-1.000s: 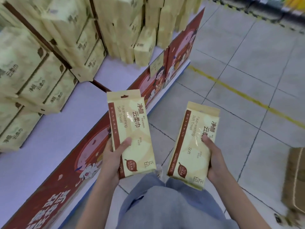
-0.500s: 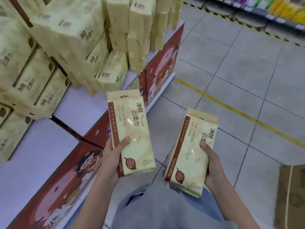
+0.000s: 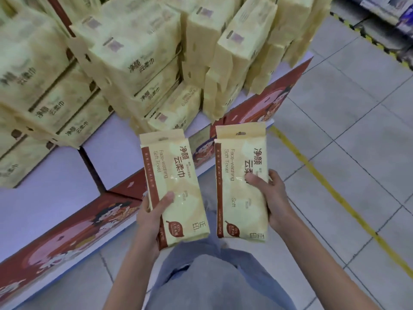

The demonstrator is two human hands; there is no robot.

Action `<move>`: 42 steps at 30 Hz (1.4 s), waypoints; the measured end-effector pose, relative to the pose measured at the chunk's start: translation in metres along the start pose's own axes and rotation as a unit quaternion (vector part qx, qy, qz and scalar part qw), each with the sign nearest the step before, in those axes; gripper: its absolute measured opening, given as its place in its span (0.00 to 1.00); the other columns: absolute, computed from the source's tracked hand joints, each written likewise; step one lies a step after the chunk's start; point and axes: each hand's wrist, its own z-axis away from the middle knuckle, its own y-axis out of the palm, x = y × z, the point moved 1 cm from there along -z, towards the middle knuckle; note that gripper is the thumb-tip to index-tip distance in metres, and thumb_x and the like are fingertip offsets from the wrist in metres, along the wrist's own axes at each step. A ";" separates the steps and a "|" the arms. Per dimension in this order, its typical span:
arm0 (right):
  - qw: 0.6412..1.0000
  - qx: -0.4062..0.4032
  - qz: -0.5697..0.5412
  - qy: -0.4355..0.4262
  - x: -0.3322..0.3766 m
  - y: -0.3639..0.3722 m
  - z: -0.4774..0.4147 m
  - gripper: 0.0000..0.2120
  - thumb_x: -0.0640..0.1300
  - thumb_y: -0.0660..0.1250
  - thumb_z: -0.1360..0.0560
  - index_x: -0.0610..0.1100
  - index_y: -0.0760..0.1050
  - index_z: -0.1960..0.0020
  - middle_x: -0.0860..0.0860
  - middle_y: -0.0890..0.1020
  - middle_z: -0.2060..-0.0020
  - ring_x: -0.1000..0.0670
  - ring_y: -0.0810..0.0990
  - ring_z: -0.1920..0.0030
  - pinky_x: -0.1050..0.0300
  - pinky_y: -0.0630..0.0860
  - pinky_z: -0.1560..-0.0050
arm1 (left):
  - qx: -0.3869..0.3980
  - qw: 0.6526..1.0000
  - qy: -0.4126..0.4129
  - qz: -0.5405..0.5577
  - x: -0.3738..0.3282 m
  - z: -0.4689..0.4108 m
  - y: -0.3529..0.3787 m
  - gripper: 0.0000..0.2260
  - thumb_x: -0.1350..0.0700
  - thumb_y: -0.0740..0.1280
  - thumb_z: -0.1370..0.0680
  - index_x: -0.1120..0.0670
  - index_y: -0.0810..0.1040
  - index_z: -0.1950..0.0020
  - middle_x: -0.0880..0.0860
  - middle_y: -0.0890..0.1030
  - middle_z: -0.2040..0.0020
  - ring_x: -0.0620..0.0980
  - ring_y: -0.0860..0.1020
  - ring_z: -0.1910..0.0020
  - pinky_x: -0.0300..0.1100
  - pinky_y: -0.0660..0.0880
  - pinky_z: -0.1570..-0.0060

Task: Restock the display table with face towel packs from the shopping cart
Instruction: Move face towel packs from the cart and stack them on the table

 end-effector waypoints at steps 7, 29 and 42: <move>0.979 0.117 0.165 -0.036 0.059 0.080 -0.064 0.36 0.46 0.81 0.44 0.46 0.69 0.41 0.49 0.82 0.50 0.49 0.83 0.54 0.48 0.81 0.54 | -0.055 0.996 -0.002 0.076 -0.031 -0.043 -0.001 0.25 0.54 0.72 0.35 0.52 0.75 0.38 0.56 0.85 0.49 0.58 0.84 0.54 0.57 0.81 0.57; 0.294 0.324 0.709 -0.552 0.140 0.243 -0.162 0.49 0.61 0.79 0.48 0.46 0.67 0.31 0.48 0.76 0.40 0.43 0.72 0.40 0.48 0.65 0.39 | -0.217 0.939 0.048 0.263 -0.032 -0.042 -0.008 0.24 0.54 0.72 0.32 0.57 0.75 0.37 0.59 0.83 0.45 0.62 0.81 0.48 0.62 0.77 0.49; 0.292 0.291 0.731 -0.544 0.143 0.229 -0.190 0.49 0.57 0.79 0.43 0.48 0.62 0.27 0.48 0.71 0.35 0.44 0.68 0.34 0.50 0.60 0.33 | -0.202 0.935 0.057 0.287 -0.031 -0.044 0.018 0.27 0.54 0.73 0.35 0.55 0.75 0.37 0.59 0.83 0.45 0.63 0.81 0.47 0.67 0.73 0.45</move>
